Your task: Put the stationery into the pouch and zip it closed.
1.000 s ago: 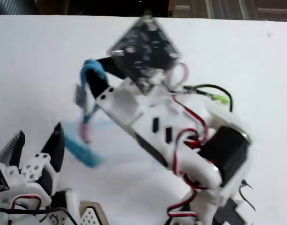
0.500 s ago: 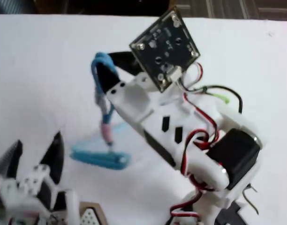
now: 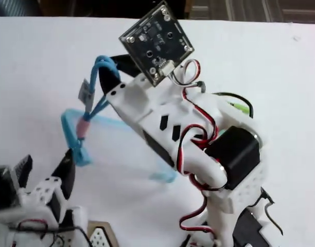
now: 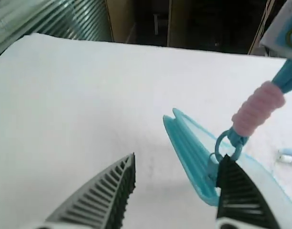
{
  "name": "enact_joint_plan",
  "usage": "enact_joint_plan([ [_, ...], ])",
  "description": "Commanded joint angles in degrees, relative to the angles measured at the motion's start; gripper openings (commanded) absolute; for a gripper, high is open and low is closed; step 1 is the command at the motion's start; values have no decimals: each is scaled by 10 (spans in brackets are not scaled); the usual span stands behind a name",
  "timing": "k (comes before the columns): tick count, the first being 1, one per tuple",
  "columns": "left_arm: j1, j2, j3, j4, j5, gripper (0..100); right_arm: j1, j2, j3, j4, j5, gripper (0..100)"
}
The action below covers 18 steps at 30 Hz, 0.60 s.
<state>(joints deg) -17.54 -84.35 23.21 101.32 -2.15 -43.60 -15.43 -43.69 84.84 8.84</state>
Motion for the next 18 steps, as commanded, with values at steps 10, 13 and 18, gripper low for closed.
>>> enact_joint_plan([
  [10,-2,6,-193,9,105,289,6,-2,2,-13,-4,17],
  [13,-1,14,-171,11,114,287,6,-2,2,-13,-3,17],
  [18,-1,-4,-142,13,91,286,30,-1,13,-44,-2,17],
])
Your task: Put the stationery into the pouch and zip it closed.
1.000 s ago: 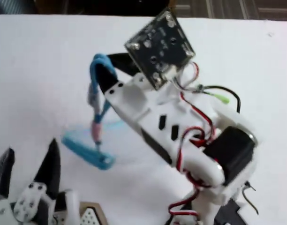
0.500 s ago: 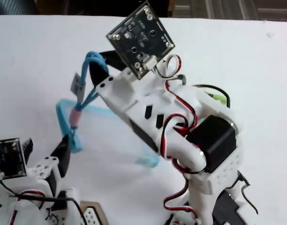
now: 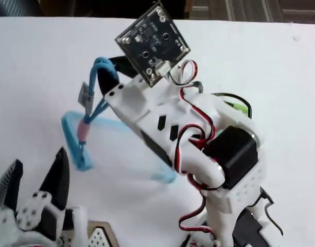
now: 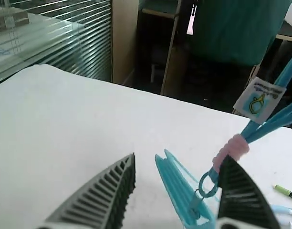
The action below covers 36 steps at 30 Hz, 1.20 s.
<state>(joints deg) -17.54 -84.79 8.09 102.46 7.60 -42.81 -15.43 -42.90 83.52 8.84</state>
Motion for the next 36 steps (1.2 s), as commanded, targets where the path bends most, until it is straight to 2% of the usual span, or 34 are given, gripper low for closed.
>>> enact_joint_plan([
  [1,0,0,21,2,-8,286,31,-2,12,-44,-2,17],
  [5,7,0,66,2,-20,287,45,-3,32,-67,0,17],
  [12,125,7,103,0,11,288,47,-2,33,-76,0,17],
  [14,141,30,101,-1,23,288,47,-1,33,-78,1,17],
  [23,87,201,105,-42,43,291,47,-7,32,-77,0,17],
  [26,92,243,102,-42,38,289,48,-7,32,-77,0,17],
  [28,131,269,106,-37,-8,282,48,-7,32,-77,0,17],
  [31,204,309,114,-31,-71,202,48,-7,32,-80,0,17],
  [36,230,356,68,-44,-106,16,53,-7,32,-80,0,17],
])
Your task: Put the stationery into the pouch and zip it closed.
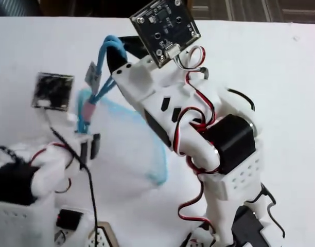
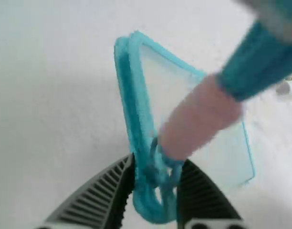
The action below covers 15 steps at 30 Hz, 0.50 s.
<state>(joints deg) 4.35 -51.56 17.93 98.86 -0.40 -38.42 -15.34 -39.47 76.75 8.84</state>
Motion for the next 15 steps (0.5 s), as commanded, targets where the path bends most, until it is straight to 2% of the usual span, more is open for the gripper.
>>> enact_joint_plan([
  [1,11,29,-40,-8,-24,25,15,-8,-3,-12,0,17],
  [8,11,15,-78,-78,48,24,19,-8,-8,-18,-4,17],
  [13,11,-56,-153,-138,46,24,18,-9,-8,-43,-4,17],
  [15,11,-82,-157,-157,17,24,16,-9,-8,-50,-4,17],
])
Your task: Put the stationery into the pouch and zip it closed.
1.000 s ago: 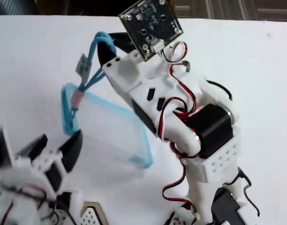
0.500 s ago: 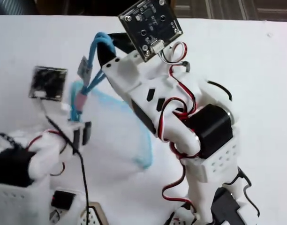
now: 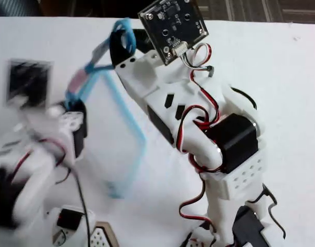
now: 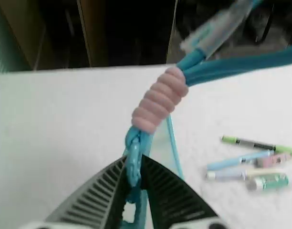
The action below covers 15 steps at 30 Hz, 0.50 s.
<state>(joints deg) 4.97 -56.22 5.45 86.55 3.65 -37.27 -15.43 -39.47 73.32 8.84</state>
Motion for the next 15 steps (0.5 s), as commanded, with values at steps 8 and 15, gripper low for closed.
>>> enact_joint_plan([
  [8,-35,-88,183,-165,-159,24,4,-4,-2,-13,-30,17],
  [15,-95,-220,470,-450,-247,24,8,-3,-2,46,-28,17],
])
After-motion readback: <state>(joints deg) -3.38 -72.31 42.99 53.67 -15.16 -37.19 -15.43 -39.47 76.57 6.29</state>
